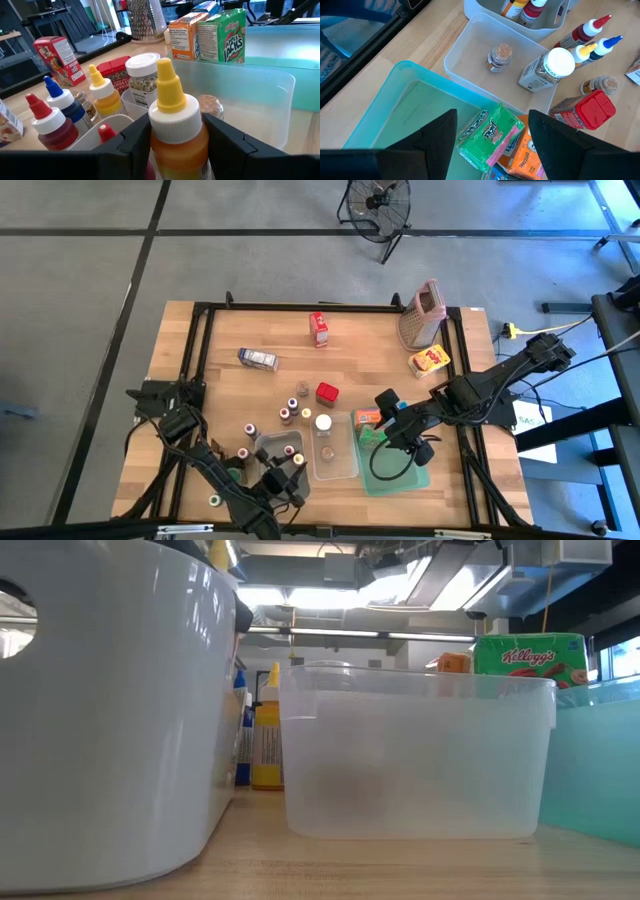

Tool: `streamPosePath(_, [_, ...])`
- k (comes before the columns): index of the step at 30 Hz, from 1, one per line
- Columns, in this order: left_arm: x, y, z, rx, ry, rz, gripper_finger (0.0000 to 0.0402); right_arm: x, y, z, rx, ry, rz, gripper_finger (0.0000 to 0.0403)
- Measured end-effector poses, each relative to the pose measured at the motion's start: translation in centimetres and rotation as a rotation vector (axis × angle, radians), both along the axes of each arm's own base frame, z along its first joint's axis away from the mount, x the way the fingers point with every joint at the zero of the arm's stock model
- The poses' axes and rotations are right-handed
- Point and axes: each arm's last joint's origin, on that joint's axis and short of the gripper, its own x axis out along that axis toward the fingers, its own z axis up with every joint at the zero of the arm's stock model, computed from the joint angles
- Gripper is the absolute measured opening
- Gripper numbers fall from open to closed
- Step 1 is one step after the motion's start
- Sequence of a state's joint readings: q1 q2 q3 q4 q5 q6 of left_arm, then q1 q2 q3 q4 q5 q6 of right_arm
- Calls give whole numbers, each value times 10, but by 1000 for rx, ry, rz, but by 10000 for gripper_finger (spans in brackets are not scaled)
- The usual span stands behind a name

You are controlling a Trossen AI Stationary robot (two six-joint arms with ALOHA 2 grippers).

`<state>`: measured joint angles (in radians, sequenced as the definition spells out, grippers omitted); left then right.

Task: Pick & Place Kitchen Items
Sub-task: Adjust the yellow food coloring bottle in the gray bin

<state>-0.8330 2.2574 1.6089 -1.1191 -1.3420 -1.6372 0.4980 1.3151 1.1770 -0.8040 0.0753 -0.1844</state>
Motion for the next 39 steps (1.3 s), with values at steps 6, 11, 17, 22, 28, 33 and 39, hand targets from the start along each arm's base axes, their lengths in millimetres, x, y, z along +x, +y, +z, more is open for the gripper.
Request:
streamPosePath(6, [2,2,0,-6,0,9,165,0,0,0,0,0,0,248])
streamPosePath(11, [2,2,0,-12,1,11,166,0,0,0,0,0,0,248])
streamPosePath(17, [2,2,-1,-20,-3,14,167,0,0,0,-2,-1,2,248])
streamPosePath(22, [-1,5,-11,-36,-67,14,171,0,0,0,-1,-1,2,248])
streamPosePath(28, [-2,4,-16,-8,-105,-7,171,0,0,0,-2,-1,2,248])
streamPosePath(33, [-3,4,-16,-11,-96,-8,171,0,0,0,-2,-1,2,248])
streamPosePath(39, [-3,4,-16,-19,-97,-6,171,0,0,0,-4,-1,5,248])
